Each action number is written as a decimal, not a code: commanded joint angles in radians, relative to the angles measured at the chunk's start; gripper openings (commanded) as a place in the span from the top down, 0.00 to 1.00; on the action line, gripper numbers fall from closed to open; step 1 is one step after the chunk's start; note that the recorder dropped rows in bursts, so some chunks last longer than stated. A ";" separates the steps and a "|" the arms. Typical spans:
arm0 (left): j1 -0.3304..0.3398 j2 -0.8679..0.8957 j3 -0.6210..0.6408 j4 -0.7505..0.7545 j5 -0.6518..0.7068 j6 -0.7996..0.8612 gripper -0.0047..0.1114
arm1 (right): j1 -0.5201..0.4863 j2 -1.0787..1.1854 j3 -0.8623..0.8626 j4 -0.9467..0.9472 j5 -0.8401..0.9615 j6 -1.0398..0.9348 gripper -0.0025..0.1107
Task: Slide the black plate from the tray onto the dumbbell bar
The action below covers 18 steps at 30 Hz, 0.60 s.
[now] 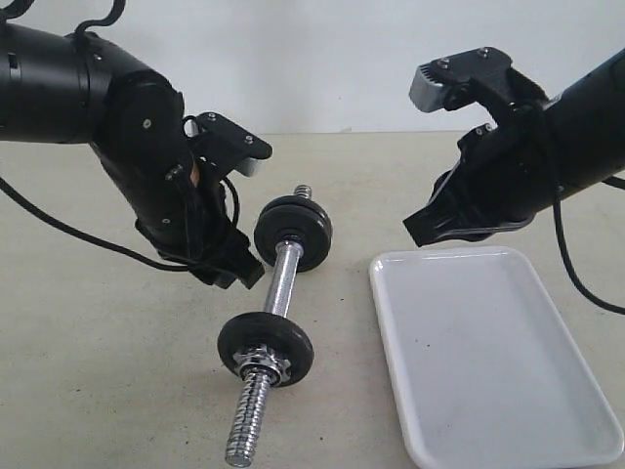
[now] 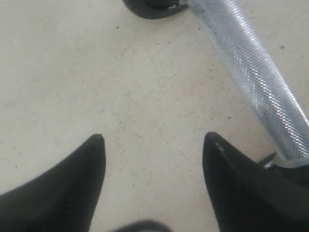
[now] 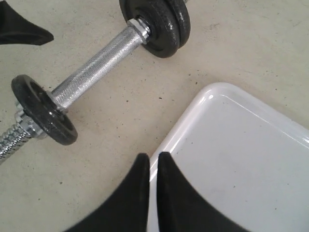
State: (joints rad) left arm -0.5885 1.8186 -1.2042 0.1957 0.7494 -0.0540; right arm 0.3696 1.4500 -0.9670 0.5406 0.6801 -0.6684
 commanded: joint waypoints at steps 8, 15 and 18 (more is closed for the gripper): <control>0.000 -0.006 0.024 0.058 -0.005 -0.137 0.92 | 0.001 -0.012 -0.003 0.001 0.033 -0.004 0.97; 0.000 -0.006 0.024 0.056 -0.029 -0.147 0.92 | 0.001 -0.012 -0.003 0.001 0.043 -0.004 0.97; 0.000 -0.006 0.024 0.056 -0.031 -0.159 0.92 | 0.001 -0.012 -0.003 0.001 0.043 -0.007 0.97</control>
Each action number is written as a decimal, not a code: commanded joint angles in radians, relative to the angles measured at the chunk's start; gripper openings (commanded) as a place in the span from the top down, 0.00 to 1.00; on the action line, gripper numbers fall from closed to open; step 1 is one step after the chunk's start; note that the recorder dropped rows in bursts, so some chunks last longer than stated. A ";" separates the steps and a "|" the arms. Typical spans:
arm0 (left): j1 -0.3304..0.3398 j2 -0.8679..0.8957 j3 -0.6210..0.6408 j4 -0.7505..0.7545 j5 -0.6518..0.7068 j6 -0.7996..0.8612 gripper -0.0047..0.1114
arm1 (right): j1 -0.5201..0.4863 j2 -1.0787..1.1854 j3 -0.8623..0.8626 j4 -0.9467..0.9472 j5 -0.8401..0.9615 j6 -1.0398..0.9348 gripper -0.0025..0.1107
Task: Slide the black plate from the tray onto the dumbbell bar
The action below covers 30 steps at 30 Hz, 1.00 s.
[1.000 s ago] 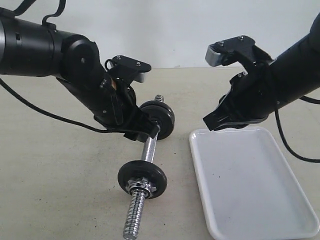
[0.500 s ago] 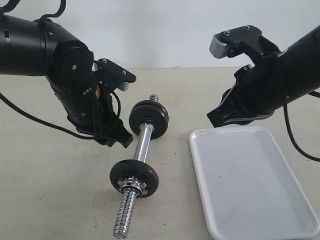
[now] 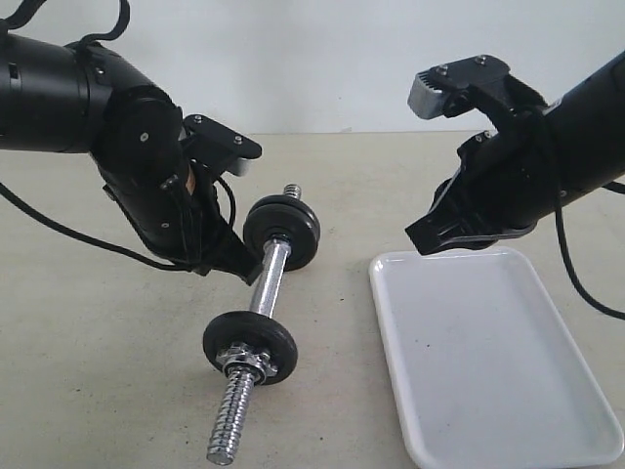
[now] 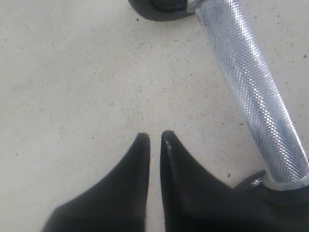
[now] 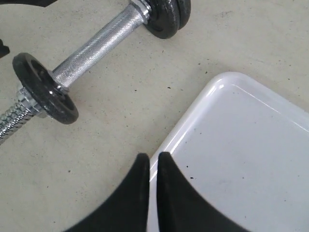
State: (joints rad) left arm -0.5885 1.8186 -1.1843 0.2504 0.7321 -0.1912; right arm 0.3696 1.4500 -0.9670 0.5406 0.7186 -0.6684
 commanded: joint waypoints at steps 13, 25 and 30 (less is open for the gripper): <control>0.000 0.031 0.091 0.001 -0.136 -0.152 0.92 | 0.001 -0.012 -0.003 0.004 0.009 -0.018 0.97; -0.002 0.057 0.107 -0.096 -0.232 -0.158 0.92 | 0.001 -0.012 -0.003 0.004 0.004 -0.026 0.97; -0.002 0.057 0.107 -0.104 -0.235 -0.149 0.92 | 0.001 -0.012 -0.003 0.004 0.004 -0.030 0.97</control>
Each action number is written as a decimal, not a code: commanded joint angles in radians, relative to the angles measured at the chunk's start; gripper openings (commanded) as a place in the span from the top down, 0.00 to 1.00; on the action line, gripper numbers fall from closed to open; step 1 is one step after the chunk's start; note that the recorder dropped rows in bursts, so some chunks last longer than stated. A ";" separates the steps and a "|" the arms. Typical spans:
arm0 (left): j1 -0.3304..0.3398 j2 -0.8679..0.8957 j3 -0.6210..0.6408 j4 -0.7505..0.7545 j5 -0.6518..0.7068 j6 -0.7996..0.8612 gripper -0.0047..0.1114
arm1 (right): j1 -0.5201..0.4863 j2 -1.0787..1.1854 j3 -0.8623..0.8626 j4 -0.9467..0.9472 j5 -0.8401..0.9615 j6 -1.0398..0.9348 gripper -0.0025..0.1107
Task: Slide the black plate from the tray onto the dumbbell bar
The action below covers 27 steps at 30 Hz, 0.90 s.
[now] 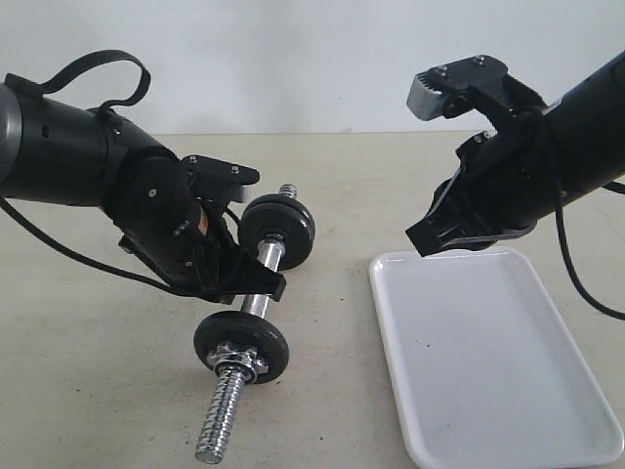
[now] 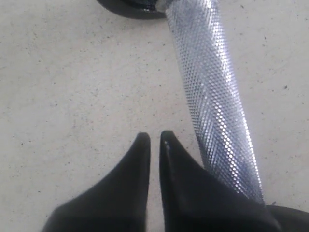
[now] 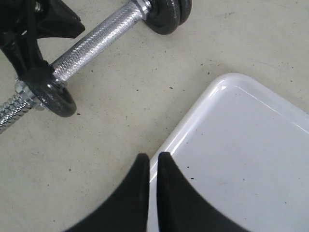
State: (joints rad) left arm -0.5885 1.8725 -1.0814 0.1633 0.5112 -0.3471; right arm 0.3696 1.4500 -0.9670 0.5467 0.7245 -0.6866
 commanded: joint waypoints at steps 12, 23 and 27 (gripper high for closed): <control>-0.002 0.003 0.004 -0.070 -0.022 0.006 0.92 | 0.001 -0.012 -0.003 -0.002 -0.002 -0.012 0.97; -0.036 0.003 0.004 -0.104 -0.078 0.008 0.92 | 0.001 -0.012 -0.003 -0.002 -0.002 -0.014 0.97; -0.040 0.003 0.004 -0.104 -0.082 0.008 0.92 | 0.001 -0.012 -0.003 -0.002 -0.002 -0.014 0.97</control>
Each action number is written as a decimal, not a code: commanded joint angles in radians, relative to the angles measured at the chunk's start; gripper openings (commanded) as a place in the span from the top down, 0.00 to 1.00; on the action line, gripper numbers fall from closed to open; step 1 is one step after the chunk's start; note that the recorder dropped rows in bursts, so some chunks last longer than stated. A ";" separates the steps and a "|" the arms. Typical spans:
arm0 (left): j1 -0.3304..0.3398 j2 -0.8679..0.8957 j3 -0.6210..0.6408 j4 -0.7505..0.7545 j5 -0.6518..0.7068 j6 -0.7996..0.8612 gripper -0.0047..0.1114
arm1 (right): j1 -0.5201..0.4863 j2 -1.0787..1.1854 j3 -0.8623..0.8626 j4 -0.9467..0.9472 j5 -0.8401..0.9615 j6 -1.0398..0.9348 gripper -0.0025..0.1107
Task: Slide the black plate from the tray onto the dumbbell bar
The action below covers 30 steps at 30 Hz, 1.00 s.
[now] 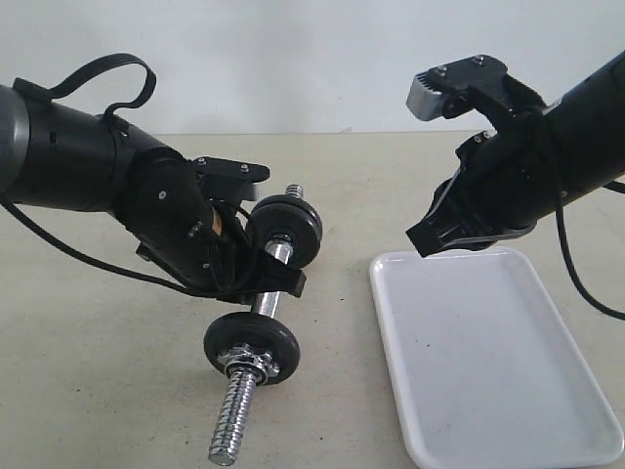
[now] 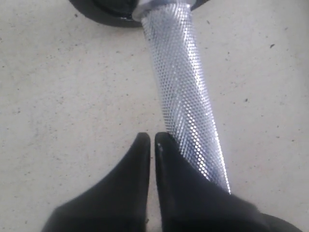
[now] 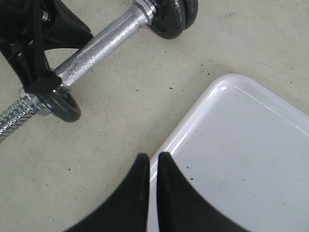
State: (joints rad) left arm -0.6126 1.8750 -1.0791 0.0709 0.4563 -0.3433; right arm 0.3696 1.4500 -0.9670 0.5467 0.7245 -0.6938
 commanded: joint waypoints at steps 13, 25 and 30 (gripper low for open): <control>-0.016 0.001 0.002 -0.005 -0.017 0.024 0.92 | 0.001 -0.012 -0.003 -0.002 -0.002 -0.009 0.97; -0.016 0.001 0.002 -0.005 -0.004 0.088 0.92 | 0.001 -0.012 -0.003 -0.002 0.005 -0.008 0.97; -0.016 0.001 0.002 -0.005 0.004 0.109 0.92 | 0.001 -0.012 -0.003 -0.002 0.005 -0.011 0.97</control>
State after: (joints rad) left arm -0.6239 1.8750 -1.0791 0.0658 0.4518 -0.2556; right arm 0.3696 1.4500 -0.9670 0.5467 0.7245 -0.6961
